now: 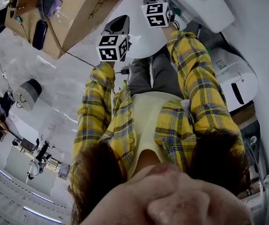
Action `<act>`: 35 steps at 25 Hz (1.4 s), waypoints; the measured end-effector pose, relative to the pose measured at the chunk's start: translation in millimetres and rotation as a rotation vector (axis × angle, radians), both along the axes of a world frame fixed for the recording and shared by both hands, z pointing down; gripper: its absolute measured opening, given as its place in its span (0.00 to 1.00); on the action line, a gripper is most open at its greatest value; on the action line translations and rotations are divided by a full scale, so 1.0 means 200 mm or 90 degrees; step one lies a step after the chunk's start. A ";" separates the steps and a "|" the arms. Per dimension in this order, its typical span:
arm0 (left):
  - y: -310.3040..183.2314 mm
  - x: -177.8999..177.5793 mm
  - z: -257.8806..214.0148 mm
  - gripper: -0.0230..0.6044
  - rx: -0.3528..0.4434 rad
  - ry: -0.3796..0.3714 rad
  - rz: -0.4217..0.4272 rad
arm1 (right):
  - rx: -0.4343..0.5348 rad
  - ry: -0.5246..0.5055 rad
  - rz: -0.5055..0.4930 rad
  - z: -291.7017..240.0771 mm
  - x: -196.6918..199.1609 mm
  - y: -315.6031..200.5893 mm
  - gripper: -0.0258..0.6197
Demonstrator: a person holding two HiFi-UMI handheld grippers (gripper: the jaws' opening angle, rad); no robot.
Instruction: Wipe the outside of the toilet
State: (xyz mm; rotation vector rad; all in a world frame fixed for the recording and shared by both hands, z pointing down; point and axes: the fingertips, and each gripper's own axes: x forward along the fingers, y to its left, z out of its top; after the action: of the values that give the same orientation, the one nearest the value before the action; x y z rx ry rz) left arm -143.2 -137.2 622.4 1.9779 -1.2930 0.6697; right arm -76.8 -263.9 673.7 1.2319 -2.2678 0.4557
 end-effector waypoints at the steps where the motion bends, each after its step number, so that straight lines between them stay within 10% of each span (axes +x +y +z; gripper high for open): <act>1: -0.01 0.00 0.01 0.05 -0.002 0.001 0.001 | -0.008 0.005 0.005 0.02 0.02 0.02 0.16; 35: 0.08 0.29 -0.01 0.05 0.000 0.007 0.137 | -0.100 0.070 0.239 0.21 0.90 0.60 0.16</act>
State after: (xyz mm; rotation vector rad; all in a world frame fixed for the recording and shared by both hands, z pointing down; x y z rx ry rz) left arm -85.4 -121.1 620.6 2.1362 -1.0828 0.7590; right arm 102.4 -143.3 715.6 1.5616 -1.8724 0.6701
